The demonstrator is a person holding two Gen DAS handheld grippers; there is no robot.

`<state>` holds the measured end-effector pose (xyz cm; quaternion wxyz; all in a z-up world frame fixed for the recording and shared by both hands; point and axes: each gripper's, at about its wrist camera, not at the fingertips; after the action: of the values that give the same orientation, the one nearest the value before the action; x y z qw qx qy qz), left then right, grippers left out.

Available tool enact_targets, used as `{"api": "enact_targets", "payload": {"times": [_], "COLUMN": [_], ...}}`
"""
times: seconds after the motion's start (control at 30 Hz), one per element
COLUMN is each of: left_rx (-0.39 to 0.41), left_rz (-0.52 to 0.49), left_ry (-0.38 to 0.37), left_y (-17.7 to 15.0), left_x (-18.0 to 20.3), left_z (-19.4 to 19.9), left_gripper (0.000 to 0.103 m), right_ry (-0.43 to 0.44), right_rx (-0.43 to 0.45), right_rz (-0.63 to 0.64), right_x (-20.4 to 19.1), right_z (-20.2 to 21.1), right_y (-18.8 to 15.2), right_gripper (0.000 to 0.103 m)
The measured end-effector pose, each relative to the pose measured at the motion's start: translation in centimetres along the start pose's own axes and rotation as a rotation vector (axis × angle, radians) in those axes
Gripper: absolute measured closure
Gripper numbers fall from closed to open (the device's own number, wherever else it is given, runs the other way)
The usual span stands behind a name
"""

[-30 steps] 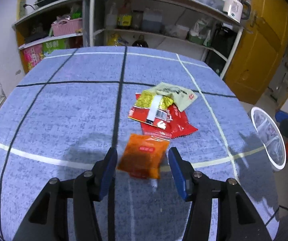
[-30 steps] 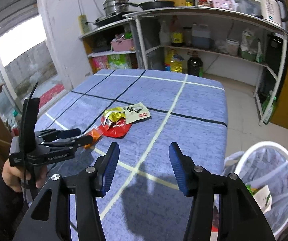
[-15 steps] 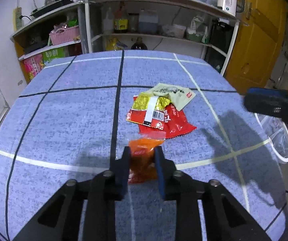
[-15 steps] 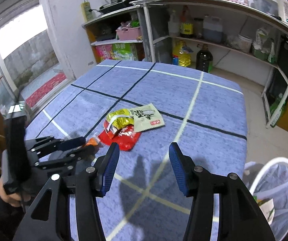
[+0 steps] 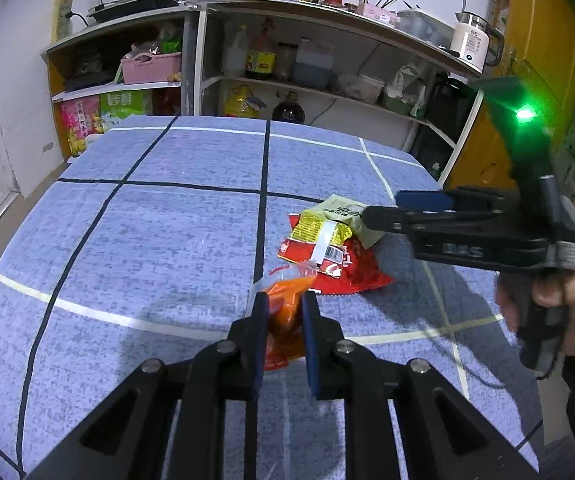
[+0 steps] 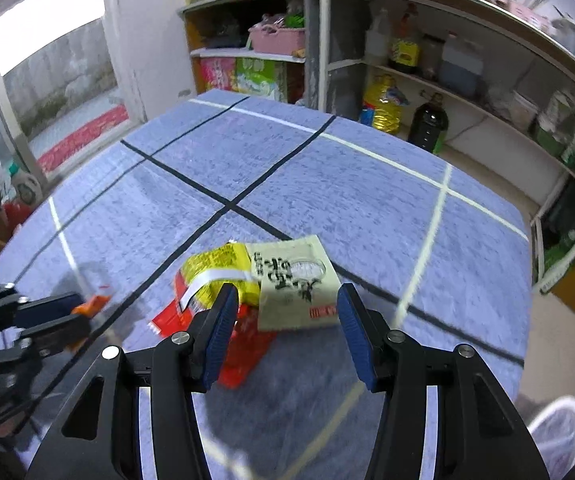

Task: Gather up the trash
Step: 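Grasp the orange packet with the left tool while the right tool grasps the beige sachet, then carry orange packet and beige sachet over the bin and release both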

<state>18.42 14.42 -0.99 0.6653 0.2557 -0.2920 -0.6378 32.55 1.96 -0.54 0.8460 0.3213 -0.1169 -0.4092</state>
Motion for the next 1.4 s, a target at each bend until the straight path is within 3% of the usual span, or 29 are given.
{"api": "enact_targets", "payload": {"times": [0.17, 0.47, 0.53, 0.63, 0.73, 1.2, 1.4], "left_rx": [-0.007, -0.009, -0.013, -0.013, -0.015, 0.026, 0.058], "left_rz": [0.019, 0.036, 0.036, 0.036, 0.038, 0.022, 0.008], "left_ry": [0.004, -0.002, -0.004, -0.004, -0.007, -0.052, -0.122], "left_y": [0.2, 0.4, 0.4, 0.4, 0.4, 0.7, 1.1], "left_x": [-0.4, -0.5, -0.5, -0.4, -0.4, 0.9, 2.5], "left_z": [-0.1, -0.3, -0.4, -0.4, -0.5, 0.0, 0.4], "left_gripper": [0.086, 0.086, 0.086, 0.086, 0.086, 0.087, 0.088], "right_ry": [-0.017, 0.032, 0.033, 0.032, 0.014, 0.063, 0.076], "right_rx": [-0.038, -0.092, -0.088, -0.076, -0.066, 0.040, 0.094], "right_rz": [0.038, -0.012, -0.022, 0.000, 0.001, -0.116, -0.164], "right_x": [0.2, 1.4, 1.3, 0.6, 0.3, 3.1, 4.4], "right_z": [-2.5, -4.1, -4.0, -3.4, -2.9, 4.1, 8.1], "right_y": [0.7, 0.6, 0.6, 0.4, 0.2, -2.4, -5.1], "right_gripper": [0.050, 0.047, 0.054, 0.078, 0.082, 0.087, 0.087]}}
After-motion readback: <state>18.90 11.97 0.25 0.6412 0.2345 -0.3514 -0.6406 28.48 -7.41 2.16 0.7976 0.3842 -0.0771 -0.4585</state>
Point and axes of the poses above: each gripper's, at about its wrist camera, not at the fingertips, and z roughly against the way its jaws point, x to its right, y to its top, and after that the axes turned 9 degrees about -z, right-handed
